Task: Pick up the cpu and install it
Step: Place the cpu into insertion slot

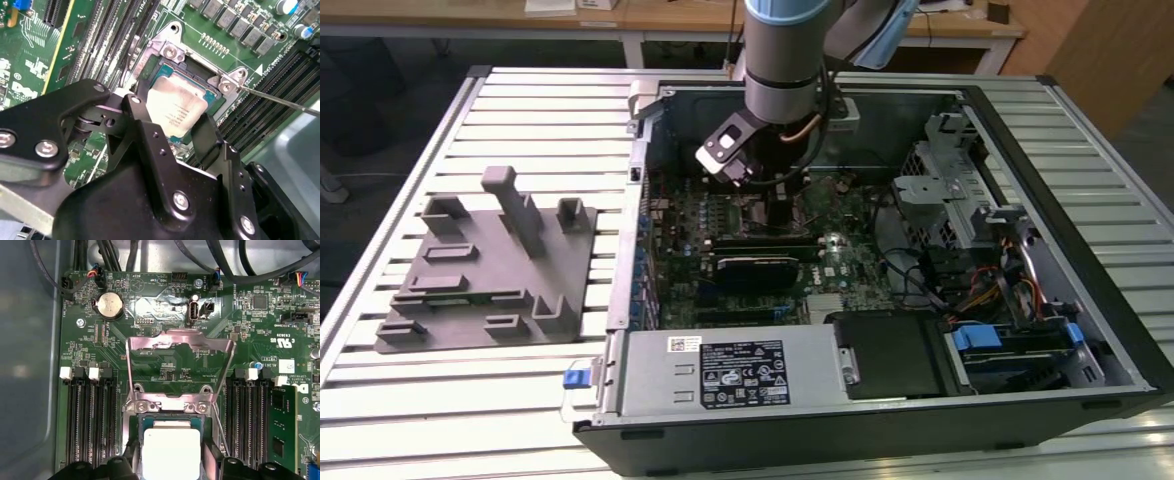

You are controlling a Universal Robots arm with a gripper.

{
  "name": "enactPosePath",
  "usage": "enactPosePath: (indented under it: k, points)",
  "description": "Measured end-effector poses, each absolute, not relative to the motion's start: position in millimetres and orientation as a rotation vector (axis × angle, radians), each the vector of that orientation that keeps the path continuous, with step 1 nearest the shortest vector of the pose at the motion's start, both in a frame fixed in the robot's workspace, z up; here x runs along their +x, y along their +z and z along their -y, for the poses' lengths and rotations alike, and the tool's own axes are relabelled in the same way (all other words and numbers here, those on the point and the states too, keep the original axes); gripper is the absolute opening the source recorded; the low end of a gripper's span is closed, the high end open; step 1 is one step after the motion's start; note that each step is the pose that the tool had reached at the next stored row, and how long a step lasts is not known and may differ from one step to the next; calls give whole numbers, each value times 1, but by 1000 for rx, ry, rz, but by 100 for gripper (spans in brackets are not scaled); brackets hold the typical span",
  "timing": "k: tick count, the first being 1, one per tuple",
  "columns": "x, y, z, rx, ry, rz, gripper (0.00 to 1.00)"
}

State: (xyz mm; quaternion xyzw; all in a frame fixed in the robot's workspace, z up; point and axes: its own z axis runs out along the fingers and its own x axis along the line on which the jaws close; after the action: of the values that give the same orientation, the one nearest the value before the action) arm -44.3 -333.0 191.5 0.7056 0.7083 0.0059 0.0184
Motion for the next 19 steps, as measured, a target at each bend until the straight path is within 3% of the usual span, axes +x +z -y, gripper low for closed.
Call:
enactPosePath:
  k: [6,10,11,13,15,19]
  points:
    - [-44,202,333,2192,17,-2200,60]
    - [-44,211,333,2193,13,-2202,42]
    - [-44,212,333,2194,11,-2202,42]
    - [-44,214,333,2194,7,-2203,30]
    - [-44,216,333,2194,4,-2203,30]
    - [-44,219,333,2195,3,-2203,12]
